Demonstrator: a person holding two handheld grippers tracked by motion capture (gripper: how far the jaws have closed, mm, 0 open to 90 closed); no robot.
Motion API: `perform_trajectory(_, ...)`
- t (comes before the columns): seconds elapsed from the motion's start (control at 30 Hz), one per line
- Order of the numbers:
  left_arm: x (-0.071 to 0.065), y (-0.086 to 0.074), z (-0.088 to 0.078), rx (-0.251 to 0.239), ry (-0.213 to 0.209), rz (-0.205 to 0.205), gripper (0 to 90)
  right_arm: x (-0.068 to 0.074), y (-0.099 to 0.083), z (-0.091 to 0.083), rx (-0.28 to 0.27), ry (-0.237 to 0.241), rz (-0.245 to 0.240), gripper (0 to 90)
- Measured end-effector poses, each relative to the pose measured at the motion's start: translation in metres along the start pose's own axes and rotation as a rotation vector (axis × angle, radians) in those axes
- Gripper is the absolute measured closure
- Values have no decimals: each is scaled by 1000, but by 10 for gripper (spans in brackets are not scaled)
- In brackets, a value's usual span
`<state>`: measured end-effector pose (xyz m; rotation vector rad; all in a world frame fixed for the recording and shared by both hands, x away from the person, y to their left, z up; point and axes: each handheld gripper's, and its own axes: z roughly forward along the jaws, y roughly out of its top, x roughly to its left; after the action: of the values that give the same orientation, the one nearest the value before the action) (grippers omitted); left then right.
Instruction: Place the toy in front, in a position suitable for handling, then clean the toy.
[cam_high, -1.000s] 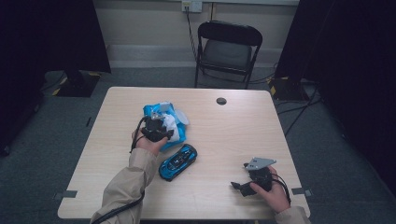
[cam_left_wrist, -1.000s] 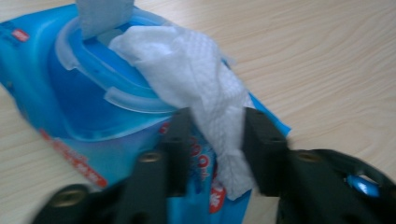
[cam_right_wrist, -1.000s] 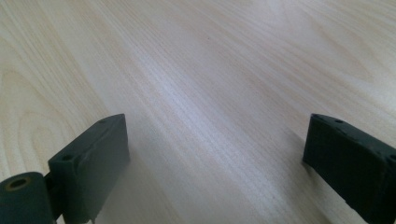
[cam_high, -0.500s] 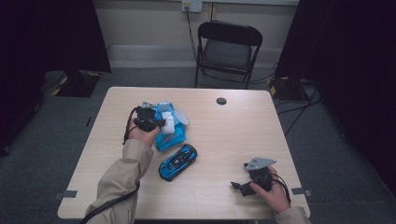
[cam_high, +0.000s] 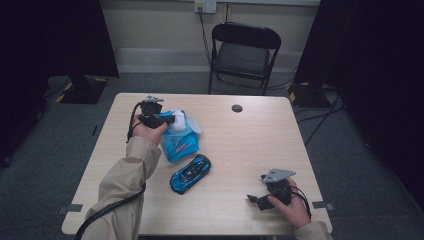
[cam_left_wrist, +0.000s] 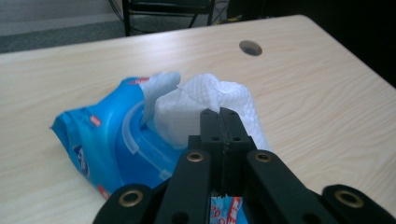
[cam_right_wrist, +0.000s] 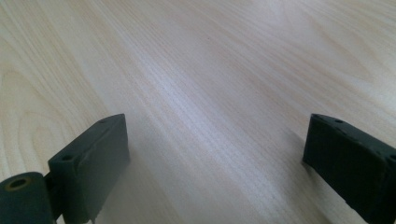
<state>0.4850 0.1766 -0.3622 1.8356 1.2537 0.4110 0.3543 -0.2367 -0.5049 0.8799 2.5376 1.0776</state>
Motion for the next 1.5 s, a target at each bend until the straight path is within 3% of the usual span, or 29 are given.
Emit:
perform_trajectory(0.27,-13,17,-8,-31,-36,24,900,0,0,0,-1,0,2,58)
perform_trajectory(0.63,-38,16,-15,-37,-103,65,900,0,0,0,0,1,0,59)
perform_trajectory(1.0,-66,5,-10,-18,-186,101,900,0,0,0,0,1,0,58)
perform_trajectory(1.3,-98,-3,-1,2,-262,148,900,0,0,0,2,-3,-3,54)
perform_trajectory(1.5,-122,-16,13,20,-318,174,900,0,0,0,1,-6,-3,54)
